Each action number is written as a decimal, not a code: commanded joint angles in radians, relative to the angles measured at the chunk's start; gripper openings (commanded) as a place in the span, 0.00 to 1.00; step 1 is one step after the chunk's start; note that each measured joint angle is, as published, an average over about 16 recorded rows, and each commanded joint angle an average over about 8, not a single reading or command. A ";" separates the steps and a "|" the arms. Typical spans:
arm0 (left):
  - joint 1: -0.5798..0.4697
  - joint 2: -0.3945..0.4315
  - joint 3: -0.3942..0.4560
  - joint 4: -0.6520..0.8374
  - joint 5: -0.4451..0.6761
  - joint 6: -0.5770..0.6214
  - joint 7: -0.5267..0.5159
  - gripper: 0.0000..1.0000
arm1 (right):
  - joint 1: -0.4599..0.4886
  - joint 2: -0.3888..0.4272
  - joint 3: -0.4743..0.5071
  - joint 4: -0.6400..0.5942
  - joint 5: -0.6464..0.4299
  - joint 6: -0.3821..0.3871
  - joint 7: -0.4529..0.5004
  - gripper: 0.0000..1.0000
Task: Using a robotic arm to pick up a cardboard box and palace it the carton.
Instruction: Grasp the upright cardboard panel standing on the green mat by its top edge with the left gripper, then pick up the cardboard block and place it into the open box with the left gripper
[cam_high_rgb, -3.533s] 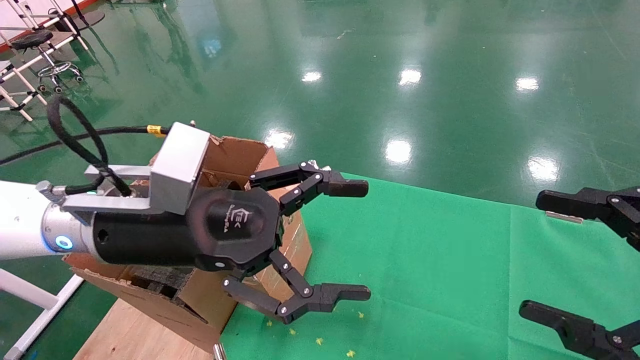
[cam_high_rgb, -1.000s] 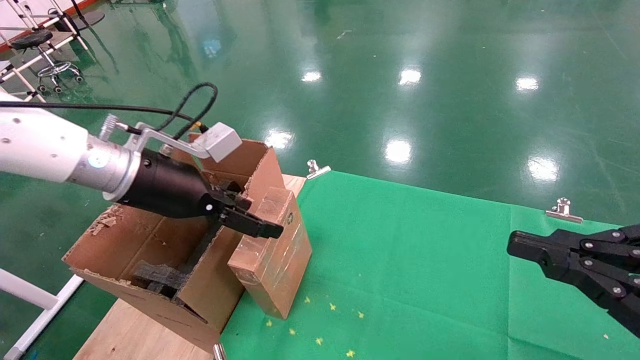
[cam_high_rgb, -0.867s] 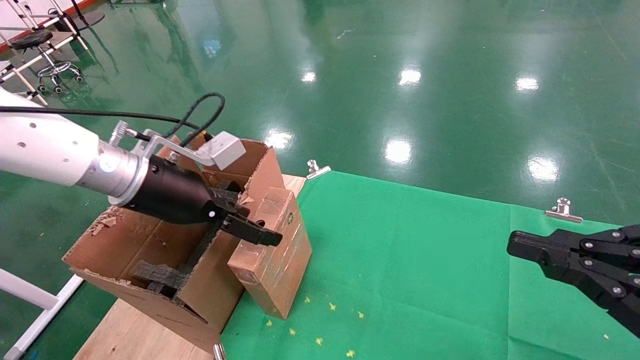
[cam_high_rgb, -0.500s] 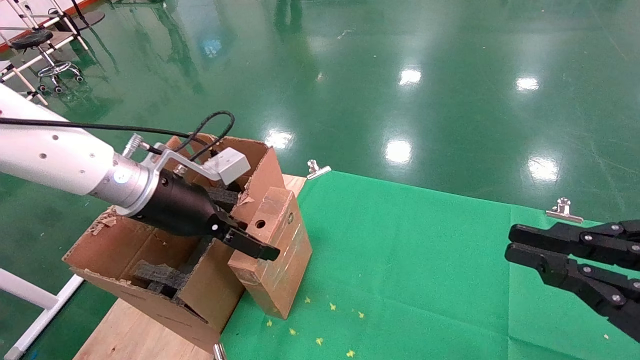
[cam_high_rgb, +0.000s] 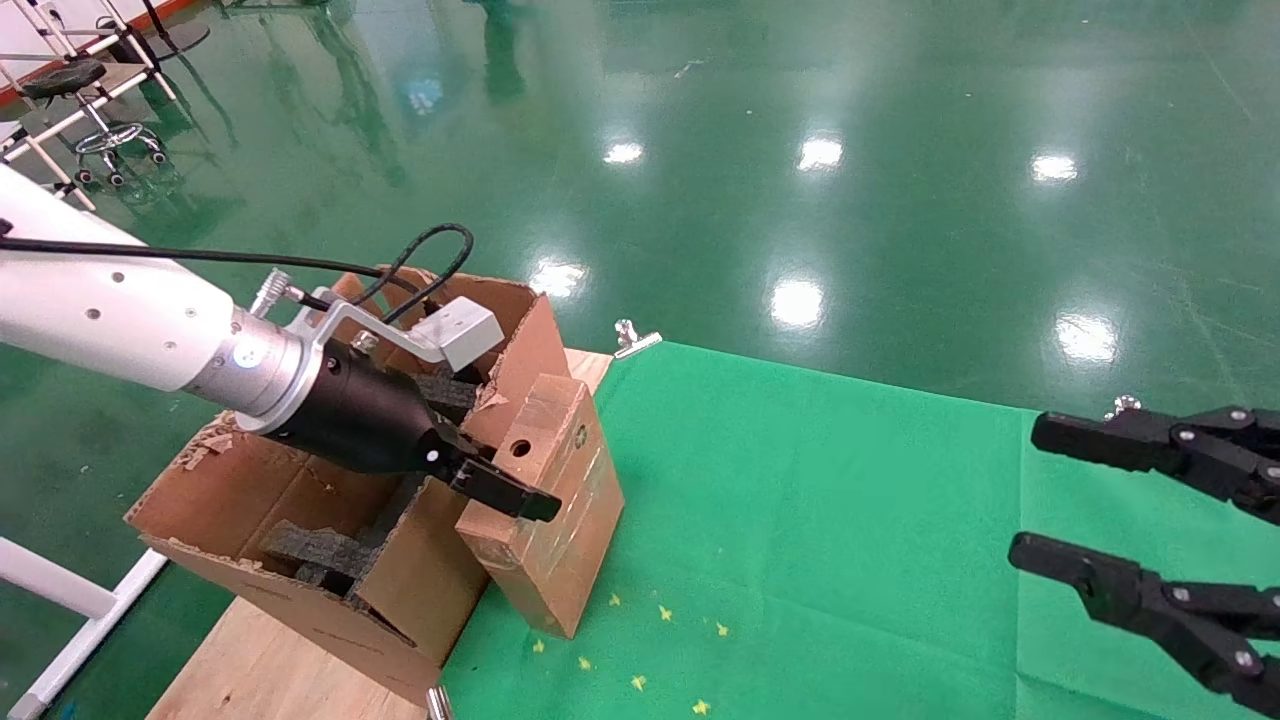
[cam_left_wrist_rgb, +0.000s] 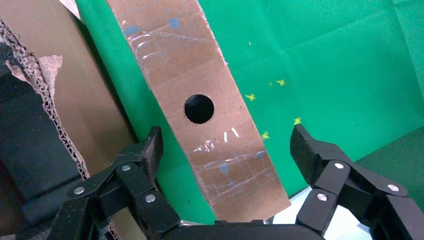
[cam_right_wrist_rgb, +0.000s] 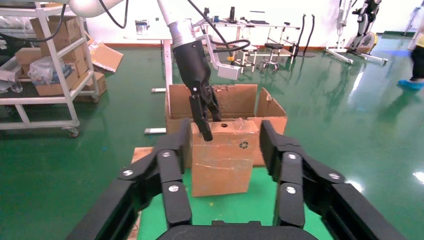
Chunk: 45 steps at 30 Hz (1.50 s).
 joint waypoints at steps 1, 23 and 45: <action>0.000 0.000 -0.002 0.000 -0.001 0.000 0.000 0.00 | 0.000 0.000 0.000 0.000 0.000 0.000 0.000 1.00; 0.003 -0.002 -0.007 0.001 -0.004 0.000 0.001 0.00 | 0.000 0.000 0.000 0.000 0.000 0.000 0.000 1.00; -0.235 0.018 -0.117 0.125 -0.113 -0.022 0.197 0.00 | 0.000 0.000 0.000 0.000 0.000 0.000 0.000 1.00</action>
